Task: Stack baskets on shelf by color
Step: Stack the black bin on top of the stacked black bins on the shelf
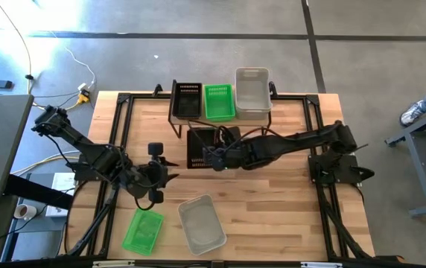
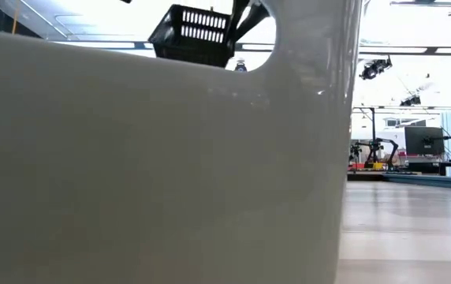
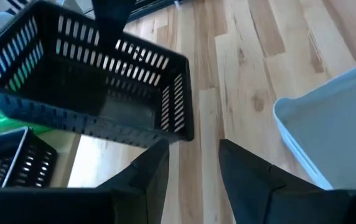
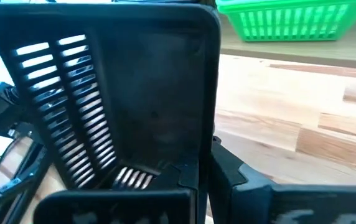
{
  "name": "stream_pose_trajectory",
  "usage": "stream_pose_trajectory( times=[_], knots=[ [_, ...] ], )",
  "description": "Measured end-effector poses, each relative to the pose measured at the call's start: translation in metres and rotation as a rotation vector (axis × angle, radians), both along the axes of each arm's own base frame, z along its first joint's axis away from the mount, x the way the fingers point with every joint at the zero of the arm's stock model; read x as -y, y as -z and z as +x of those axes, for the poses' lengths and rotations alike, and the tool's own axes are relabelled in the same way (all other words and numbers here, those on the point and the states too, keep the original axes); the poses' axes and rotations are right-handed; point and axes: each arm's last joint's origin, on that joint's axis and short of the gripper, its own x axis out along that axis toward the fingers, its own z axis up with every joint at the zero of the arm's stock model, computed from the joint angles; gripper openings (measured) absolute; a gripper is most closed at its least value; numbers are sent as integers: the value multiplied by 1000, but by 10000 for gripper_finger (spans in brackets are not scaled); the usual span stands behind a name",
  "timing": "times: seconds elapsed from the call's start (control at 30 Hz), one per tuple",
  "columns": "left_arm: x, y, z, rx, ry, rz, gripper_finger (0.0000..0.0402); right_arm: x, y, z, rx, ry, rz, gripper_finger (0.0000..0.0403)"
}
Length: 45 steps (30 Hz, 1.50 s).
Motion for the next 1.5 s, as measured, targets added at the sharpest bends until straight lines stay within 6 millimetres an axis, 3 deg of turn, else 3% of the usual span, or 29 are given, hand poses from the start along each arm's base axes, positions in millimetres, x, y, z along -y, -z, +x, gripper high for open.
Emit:
stream_pose_trajectory(
  times=[0.43, 0.97, 1.5],
  knots=[
    [1, -3, 2, -29, 94, 132, 130, 17, 1, 23, 144, 9, 45, 0],
    [-2, 1, -1, -108, 131, 222, 130, 10, -5, 28, 223, -19, 63, 0],
    [-9, 28, 24, -228, -8, 360, 128, 10, -9, 32, 256, -72, 46, 0]
  ],
)
